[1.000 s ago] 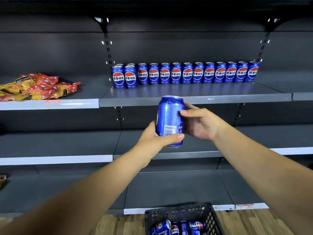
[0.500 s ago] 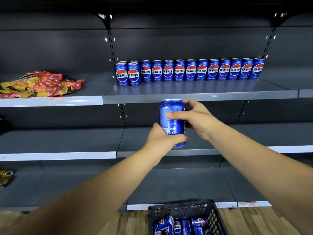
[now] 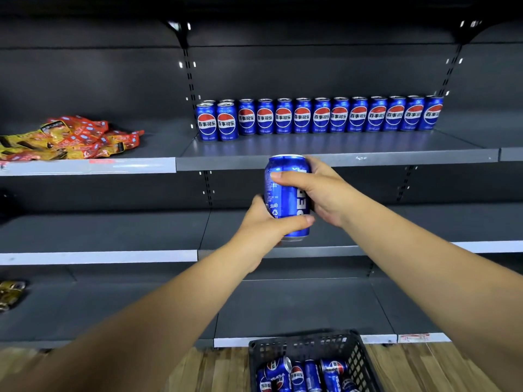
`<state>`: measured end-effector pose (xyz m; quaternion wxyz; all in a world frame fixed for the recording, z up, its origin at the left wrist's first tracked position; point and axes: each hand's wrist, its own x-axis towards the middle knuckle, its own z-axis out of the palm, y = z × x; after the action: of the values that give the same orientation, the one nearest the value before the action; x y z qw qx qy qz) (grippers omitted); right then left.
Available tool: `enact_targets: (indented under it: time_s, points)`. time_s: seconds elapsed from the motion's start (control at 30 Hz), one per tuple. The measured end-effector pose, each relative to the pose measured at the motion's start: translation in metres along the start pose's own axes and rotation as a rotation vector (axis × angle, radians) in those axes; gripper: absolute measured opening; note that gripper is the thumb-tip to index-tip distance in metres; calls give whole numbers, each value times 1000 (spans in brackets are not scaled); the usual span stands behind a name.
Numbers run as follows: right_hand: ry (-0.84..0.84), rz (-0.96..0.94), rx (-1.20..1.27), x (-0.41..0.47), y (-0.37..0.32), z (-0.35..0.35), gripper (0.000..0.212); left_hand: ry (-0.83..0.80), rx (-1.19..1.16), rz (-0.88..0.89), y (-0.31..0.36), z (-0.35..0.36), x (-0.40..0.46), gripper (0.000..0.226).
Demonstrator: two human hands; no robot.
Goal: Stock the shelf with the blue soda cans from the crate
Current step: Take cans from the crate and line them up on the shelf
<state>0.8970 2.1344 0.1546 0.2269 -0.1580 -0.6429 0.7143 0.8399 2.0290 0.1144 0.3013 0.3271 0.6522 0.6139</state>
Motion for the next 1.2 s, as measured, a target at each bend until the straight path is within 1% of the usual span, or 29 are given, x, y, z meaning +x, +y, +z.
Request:
enact_targets:
  time_s: [0.07, 0.1, 0.13, 0.2, 0.23, 0.27, 0.33, 0.43, 0.5, 0.57, 0.6, 0.67, 0.7, 0.77, 0.8, 0.9, 1.0, 1.03, 1.07, 1.13, 1.2]
  points:
    - [-22, -2, 0, -2, -1, 2, 61, 27, -11, 9, 1, -2, -1, 76]
    - [-42, 3, 10, -3, -2, 2, 65, 12, -36, 7, 2, -4, -1, 74]
    - [-74, 14, 38, -4, -4, 0, 64, -20, -70, 5, 3, -7, -2, 70]
    - [-150, 47, 120, -6, -8, -4, 51, -90, -138, -12, 7, -11, -4, 58]
    - [-167, 63, 150, -6, -9, -6, 46, -107, -155, -24, 8, -11, -5, 58]
    - [-166, 76, 161, -6, -10, -6, 46, -113, -162, -32, 8, -11, -6, 61]
    - [-114, 92, 144, -5, -9, -6, 52, -97, -158, -40, 8, -7, -8, 69]
    - [-12, 88, 59, -2, -5, -1, 46, -20, -44, -45, 8, -1, -5, 69]
    - [21, 82, 21, -1, -5, 1, 44, 10, 2, -44, 9, 1, -3, 72]
    - [-22, 72, 43, -2, -8, -1, 48, 2, -39, -49, 10, -2, -1, 76]
    - [-49, 65, 67, -3, -10, -5, 53, -25, -81, -52, 11, -5, 0, 72]
    - [-105, 71, 99, -4, -14, -13, 62, -131, -144, -55, 16, -14, -1, 58]
    - [-145, 83, 113, -5, -15, -16, 60, -193, -165, -57, 19, -17, -1, 51]
    - [-202, 103, 138, -7, -14, -17, 43, -279, -184, -61, 23, -19, 0, 42]
    - [-206, 114, 145, -8, -14, -16, 36, -302, -188, -67, 23, -19, 0, 40]
    - [-147, 121, 173, -8, -13, -14, 31, -325, -153, -75, 23, -14, 1, 40]
    - [-33, 72, 163, -6, -10, -13, 18, -265, -23, -61, 22, -8, 2, 40]
    - [15, 55, 147, -5, -8, -12, 21, -215, 44, -40, 20, -5, 3, 44]
    - [54, 40, 130, -5, -7, -11, 29, -145, 117, -13, 17, -1, 5, 53]
    - [104, 16, 85, -3, -6, -8, 42, 23, 249, 59, 9, 9, 8, 67]
    - [110, 1, 10, -2, -7, -7, 42, 107, 282, 94, 2, 16, 11, 70]
